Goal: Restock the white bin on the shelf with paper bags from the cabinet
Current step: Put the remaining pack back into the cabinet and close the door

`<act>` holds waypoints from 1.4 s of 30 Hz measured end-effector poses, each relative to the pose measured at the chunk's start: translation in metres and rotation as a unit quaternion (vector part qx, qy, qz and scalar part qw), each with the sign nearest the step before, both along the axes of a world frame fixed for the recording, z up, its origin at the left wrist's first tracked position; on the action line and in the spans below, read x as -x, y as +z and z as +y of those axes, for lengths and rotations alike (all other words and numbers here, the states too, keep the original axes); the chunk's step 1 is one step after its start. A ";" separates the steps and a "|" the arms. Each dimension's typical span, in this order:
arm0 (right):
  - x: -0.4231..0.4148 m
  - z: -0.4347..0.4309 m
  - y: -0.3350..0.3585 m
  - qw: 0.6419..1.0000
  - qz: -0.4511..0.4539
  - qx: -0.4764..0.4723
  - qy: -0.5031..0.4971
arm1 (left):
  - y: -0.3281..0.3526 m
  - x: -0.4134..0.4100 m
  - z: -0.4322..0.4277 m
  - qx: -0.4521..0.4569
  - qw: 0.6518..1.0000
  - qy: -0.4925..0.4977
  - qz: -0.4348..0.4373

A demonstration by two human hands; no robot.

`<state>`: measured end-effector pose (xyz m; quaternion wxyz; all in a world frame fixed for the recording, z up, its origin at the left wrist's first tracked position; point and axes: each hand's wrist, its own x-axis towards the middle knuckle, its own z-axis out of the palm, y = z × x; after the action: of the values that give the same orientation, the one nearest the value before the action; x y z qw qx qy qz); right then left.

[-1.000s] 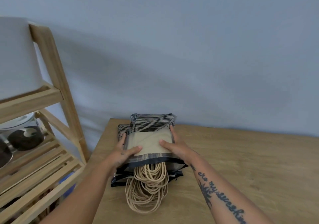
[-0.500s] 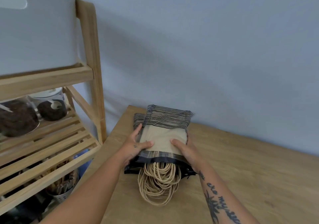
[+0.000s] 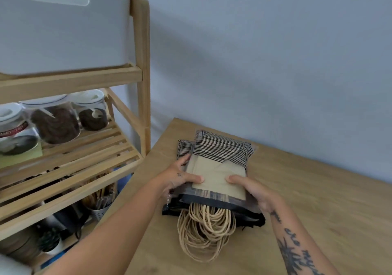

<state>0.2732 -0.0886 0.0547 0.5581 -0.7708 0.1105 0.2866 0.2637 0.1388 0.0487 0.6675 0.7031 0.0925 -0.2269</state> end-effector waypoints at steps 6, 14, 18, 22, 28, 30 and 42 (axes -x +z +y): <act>0.037 -0.025 -0.001 0.992 0.038 0.077 0.090 | 0.008 0.043 0.004 -0.041 0.995 -0.069 0.060; 0.068 -0.017 -0.038 0.984 -0.109 -0.118 -0.078 | -0.001 0.065 -0.029 -0.037 0.994 0.100 0.035; 0.074 -0.021 -0.040 0.976 -0.150 -0.146 -0.051 | -0.007 0.070 -0.034 -0.039 0.990 0.123 0.049; 0.084 -0.026 -0.038 0.974 -0.133 -0.179 -0.025 | -0.001 0.097 -0.042 -0.015 0.987 0.143 0.071; 0.133 -0.033 -0.041 0.977 -0.128 -0.167 -0.032 | -0.006 0.160 -0.056 0.026 0.981 0.180 0.071; 0.156 -0.033 -0.040 0.979 -0.122 -0.157 -0.044 | -0.004 0.183 -0.058 0.041 0.981 0.180 0.061; 0.362 -0.002 -0.032 0.976 -0.197 -0.094 -0.015 | -0.005 0.378 -0.025 0.067 0.988 0.139 -0.010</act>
<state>-0.0892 -0.0905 0.0228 0.6433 -0.7543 -0.0181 0.1299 -0.1145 0.1136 0.0433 0.7389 0.6395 0.1672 -0.1306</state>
